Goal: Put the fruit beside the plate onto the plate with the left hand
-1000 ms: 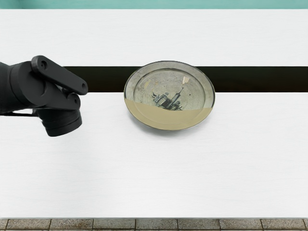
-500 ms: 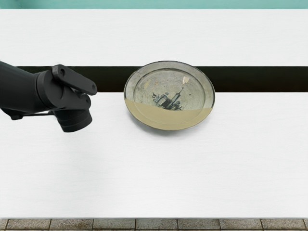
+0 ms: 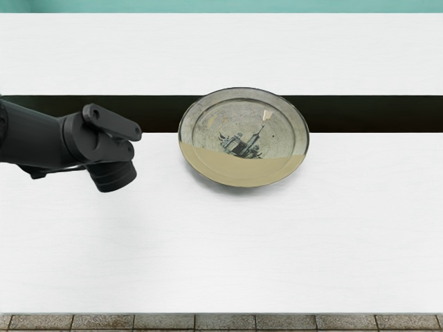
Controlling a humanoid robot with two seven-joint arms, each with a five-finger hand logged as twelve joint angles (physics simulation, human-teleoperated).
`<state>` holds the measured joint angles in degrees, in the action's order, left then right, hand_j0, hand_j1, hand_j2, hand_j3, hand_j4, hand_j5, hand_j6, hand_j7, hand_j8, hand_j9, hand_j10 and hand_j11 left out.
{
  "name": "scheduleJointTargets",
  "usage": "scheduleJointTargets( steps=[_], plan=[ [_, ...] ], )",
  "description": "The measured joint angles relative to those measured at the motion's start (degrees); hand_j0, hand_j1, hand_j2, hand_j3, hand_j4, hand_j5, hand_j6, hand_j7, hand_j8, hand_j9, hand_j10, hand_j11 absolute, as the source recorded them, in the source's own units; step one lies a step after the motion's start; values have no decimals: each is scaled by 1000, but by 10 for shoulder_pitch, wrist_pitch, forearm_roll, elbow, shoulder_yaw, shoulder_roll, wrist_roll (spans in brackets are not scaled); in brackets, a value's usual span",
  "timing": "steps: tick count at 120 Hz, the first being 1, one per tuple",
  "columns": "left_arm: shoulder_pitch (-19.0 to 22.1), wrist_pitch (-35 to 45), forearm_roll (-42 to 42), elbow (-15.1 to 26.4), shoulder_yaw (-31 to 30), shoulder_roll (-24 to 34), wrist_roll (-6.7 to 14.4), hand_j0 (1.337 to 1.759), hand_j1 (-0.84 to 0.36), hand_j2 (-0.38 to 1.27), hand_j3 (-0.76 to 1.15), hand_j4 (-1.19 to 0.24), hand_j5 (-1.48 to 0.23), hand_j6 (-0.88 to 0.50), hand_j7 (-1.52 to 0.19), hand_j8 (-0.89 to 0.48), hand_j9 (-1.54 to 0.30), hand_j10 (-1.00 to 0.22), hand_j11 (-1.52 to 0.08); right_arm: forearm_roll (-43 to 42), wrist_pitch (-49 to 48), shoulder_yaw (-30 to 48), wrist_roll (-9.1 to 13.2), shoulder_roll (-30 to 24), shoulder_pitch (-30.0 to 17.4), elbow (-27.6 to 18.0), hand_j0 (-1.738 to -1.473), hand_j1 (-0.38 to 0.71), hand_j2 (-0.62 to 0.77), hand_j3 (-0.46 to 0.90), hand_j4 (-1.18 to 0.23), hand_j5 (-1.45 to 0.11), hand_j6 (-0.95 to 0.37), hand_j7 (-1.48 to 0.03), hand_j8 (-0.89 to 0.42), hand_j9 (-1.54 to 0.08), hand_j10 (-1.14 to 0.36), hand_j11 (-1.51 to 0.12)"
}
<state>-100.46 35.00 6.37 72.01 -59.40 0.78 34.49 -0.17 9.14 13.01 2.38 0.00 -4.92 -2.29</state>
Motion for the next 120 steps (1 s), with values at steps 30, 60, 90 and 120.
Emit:
scheduleJointTargets(
  steps=[30,60,90,120],
  plan=[
    [62,0,-121,-6,86,74,4,1658,54,50,0,-247,-321,-248,-321,-248,-321,-247,-321,0,0,0,0,0,0,0,-1658,-310,-6,0,-34,-43,-34,-43,-34,-43,-34,-43],
    [126,0,-277,-8,182,128,5,1658,54,51,0,-247,-321,-248,-321,-248,-321,-247,-321,0,0,0,0,0,0,0,-1658,-310,-6,0,-34,-43,-34,-43,-34,-43,-33,-43],
    [143,-2,-334,-6,204,150,5,1658,54,51,0,-247,-321,-248,-321,-248,-321,-247,-320,0,0,0,0,0,0,0,-1658,-310,-6,0,-34,-43,-34,-43,-34,-43,-33,-43],
    [167,-3,-342,-6,202,151,5,1639,-6,-328,772,-257,-309,-257,-310,-256,-311,-254,-312,0,0,0,0,0,0,0,-1658,-310,-6,0,-34,-43,-34,-43,-34,-43,-33,-43]
  ],
)
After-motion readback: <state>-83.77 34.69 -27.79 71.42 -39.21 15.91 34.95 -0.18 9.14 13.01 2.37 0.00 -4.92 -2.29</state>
